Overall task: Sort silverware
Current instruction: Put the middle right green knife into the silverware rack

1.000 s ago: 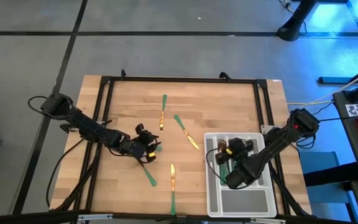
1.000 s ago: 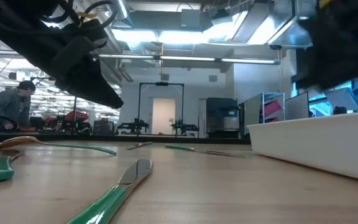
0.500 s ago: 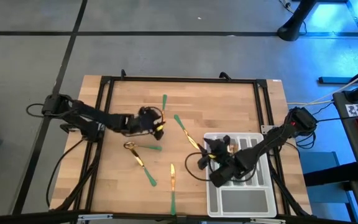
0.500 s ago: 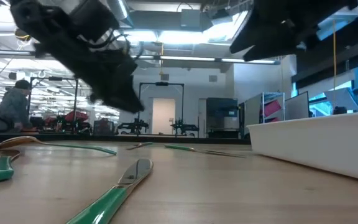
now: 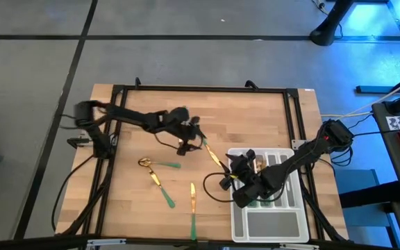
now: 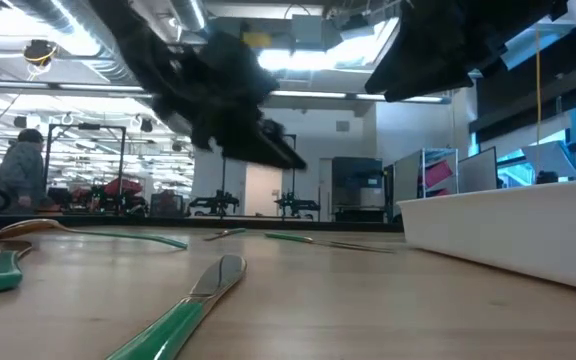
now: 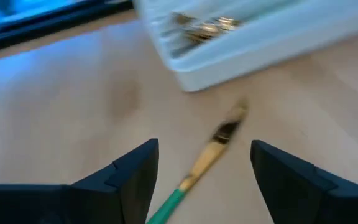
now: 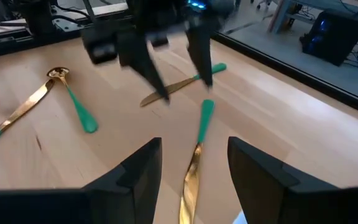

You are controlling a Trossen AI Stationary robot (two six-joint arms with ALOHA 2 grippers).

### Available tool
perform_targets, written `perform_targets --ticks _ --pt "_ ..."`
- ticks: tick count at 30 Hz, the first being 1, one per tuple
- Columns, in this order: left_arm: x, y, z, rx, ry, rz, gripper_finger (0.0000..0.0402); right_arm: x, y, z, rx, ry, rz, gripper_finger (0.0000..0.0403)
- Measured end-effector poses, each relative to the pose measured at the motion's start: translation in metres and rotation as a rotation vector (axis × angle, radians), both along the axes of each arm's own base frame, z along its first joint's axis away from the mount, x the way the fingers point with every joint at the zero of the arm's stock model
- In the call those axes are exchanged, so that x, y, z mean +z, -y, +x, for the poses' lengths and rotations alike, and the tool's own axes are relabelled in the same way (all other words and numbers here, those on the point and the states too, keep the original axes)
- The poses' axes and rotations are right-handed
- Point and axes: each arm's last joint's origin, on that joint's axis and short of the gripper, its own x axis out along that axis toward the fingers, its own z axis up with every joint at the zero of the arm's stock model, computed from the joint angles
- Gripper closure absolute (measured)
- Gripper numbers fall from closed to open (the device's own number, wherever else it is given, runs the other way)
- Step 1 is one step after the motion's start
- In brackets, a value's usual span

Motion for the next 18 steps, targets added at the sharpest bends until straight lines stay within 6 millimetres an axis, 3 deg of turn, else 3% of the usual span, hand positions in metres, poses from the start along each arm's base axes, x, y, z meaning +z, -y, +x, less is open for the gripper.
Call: perform_targets --ticks 3,8,13,18 --pt "-0.025 -0.009 0.016 -0.096 -0.041 0.007 0.0157 0.000 0.000 0.000 0.003 -0.003 0.004 0.0221" --pt "-0.056 -0.031 0.030 -0.102 -0.086 0.018 0.0157 -0.001 -0.001 0.000 0.026 -0.026 0.040 0.0221" --pt "-0.076 -0.052 0.033 -0.085 -0.115 -0.021 0.0161 -0.001 -0.001 0.000 0.029 -0.028 0.045 0.0221" --pt "-0.091 -0.059 0.027 -0.119 -0.165 -0.032 0.0199 -0.001 -0.001 0.001 0.023 -0.016 0.056 0.0221"
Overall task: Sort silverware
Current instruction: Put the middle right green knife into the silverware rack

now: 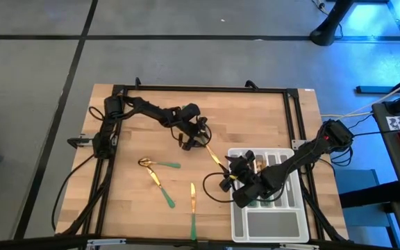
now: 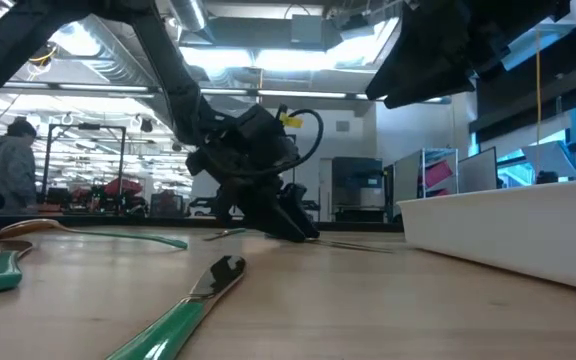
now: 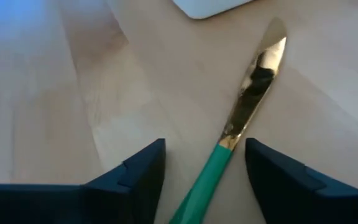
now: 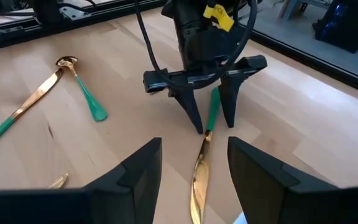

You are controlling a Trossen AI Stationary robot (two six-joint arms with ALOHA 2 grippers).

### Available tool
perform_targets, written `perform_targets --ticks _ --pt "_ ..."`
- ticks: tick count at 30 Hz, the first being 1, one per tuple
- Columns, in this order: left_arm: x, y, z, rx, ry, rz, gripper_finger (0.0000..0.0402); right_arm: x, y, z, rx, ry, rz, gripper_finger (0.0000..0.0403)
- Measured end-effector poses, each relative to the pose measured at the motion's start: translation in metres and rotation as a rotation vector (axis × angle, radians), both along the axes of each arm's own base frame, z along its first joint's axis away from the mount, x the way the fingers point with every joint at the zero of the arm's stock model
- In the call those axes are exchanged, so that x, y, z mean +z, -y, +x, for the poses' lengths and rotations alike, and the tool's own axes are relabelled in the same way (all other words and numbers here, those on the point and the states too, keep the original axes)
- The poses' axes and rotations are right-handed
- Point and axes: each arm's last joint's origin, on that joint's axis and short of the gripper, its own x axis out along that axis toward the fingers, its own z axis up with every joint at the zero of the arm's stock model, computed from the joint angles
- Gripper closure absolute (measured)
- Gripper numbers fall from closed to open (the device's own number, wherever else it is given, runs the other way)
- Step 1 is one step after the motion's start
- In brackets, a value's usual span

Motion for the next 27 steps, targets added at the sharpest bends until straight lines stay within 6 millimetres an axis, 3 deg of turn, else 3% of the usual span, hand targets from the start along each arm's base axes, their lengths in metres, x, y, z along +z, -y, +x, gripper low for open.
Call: perform_targets --ticks 12,20,27 --pt "-0.010 0.004 -0.008 0.095 -0.136 -0.097 0.0379 -0.002 -0.011 -0.005 0.069 -0.035 0.074 0.0221" --pt "-0.005 0.030 -0.001 0.248 -0.199 -0.158 0.0381 -0.005 -0.041 -0.033 0.100 0.060 -0.003 0.0221" --pt "0.019 0.063 0.005 0.454 -0.196 -0.075 0.0377 -0.019 -0.044 -0.048 0.081 0.100 0.020 0.0221"
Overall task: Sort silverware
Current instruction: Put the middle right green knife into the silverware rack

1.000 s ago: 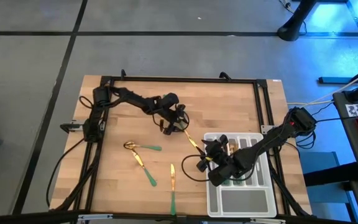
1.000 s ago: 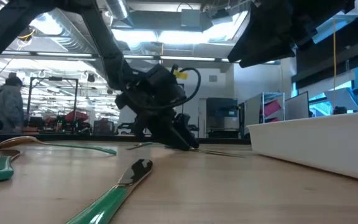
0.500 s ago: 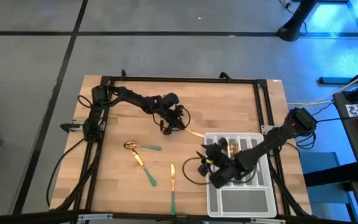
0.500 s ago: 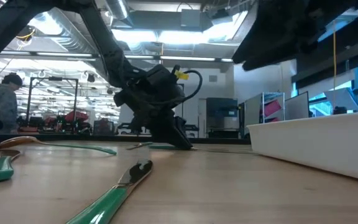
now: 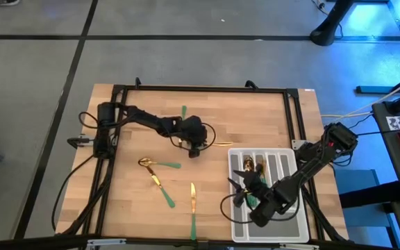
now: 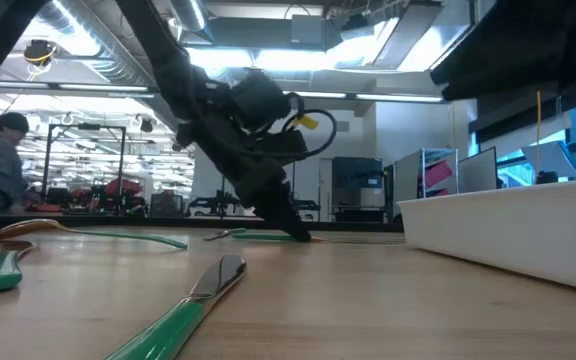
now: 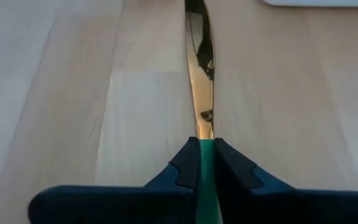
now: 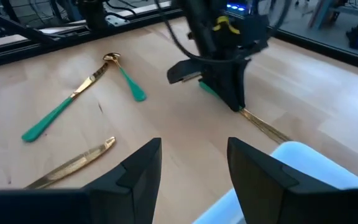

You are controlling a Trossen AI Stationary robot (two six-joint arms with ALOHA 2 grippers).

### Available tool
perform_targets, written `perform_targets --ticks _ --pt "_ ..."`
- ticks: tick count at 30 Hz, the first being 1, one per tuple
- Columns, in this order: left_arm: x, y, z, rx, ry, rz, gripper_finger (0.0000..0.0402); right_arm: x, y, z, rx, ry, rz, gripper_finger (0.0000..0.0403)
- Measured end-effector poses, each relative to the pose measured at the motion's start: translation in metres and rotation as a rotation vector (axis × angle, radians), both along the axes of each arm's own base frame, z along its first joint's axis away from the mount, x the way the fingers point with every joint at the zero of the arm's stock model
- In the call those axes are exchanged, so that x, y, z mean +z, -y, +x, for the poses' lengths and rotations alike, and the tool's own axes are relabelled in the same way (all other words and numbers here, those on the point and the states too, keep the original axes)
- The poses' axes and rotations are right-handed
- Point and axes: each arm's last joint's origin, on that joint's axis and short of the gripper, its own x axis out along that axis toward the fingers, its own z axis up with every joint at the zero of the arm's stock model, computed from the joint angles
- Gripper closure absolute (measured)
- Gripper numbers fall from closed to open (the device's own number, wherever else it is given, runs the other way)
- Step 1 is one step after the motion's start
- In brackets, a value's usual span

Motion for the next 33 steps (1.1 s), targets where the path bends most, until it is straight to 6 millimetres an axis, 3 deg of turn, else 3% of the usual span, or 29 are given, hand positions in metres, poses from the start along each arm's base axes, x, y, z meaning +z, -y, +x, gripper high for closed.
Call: perform_targets --ticks 10,19,22,29,33 --pt "0.027 0.035 0.001 0.030 0.051 -0.058 0.0357 -0.007 0.005 -0.003 -0.014 -0.006 -0.016 0.0221" --pt "0.030 0.036 0.002 0.026 0.058 -0.085 0.0212 -0.007 0.005 -0.003 -0.016 -0.008 -0.029 0.0221" --pt "0.025 0.047 -0.001 0.011 0.034 -0.073 0.0182 -0.007 0.005 -0.003 -0.016 -0.008 -0.028 0.0221" --pt "0.004 0.106 -0.023 0.140 0.172 0.147 0.0181 -0.006 0.005 -0.003 -0.019 -0.003 -0.032 0.0221" --pt "-0.012 0.111 -0.041 0.313 0.228 0.050 0.0194 -0.006 0.005 -0.003 -0.027 0.014 -0.041 0.0221"
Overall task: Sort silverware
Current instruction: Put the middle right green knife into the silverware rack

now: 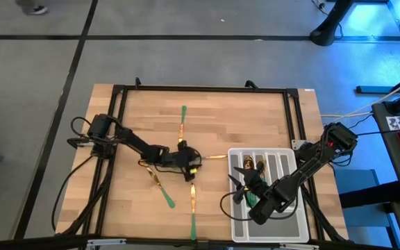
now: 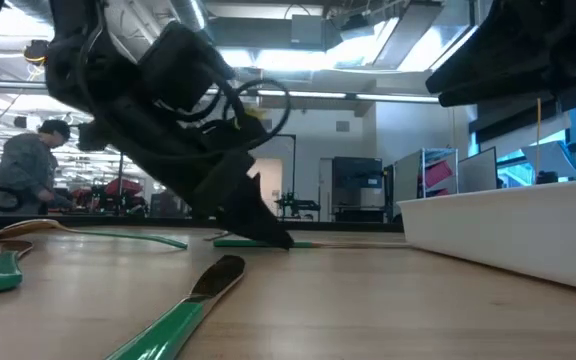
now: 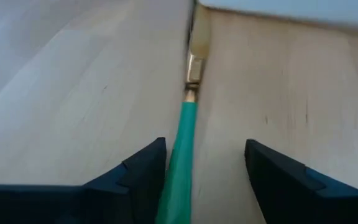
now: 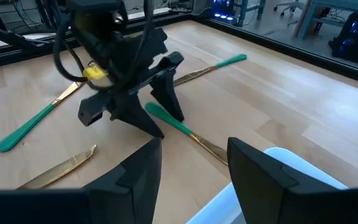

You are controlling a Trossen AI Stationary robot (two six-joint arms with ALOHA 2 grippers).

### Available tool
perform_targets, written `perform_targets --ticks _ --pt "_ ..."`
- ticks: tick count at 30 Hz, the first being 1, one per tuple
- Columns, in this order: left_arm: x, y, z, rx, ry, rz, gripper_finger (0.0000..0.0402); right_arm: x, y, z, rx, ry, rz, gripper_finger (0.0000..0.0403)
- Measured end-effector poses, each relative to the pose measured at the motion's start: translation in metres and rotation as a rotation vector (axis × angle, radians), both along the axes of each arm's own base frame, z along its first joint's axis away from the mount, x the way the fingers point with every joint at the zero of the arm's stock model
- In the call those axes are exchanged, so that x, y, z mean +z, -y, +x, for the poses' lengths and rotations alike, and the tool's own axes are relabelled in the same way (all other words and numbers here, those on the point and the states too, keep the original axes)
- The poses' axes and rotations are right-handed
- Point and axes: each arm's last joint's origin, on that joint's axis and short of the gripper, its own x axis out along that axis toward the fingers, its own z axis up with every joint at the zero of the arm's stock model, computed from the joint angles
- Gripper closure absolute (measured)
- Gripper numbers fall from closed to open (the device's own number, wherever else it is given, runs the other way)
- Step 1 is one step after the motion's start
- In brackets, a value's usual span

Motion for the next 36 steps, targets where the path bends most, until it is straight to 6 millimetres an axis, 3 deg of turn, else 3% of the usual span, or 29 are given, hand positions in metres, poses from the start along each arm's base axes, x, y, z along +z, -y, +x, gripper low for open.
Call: perform_targets --ticks 5,10,21,26,36 --pt "-0.022 -0.006 -0.011 0.077 0.050 -0.108 0.0208 0.000 -0.001 0.000 0.000 0.008 0.008 0.0221" --pt "-0.030 -0.010 -0.012 0.082 0.045 -0.103 0.0237 0.001 -0.001 0.001 0.000 0.020 0.020 0.0221" --pt "-0.029 -0.012 -0.010 0.094 0.071 -0.186 0.0384 0.002 -0.003 0.003 0.009 0.029 0.022 0.0221" --pt "-0.026 -0.012 -0.009 0.079 0.078 -0.188 0.0384 0.002 -0.003 0.003 0.010 0.031 0.024 0.0221" --pt "0.000 -0.015 -0.025 0.068 -0.109 -0.081 0.0400 0.001 -0.003 0.003 0.015 0.020 0.027 0.0221"
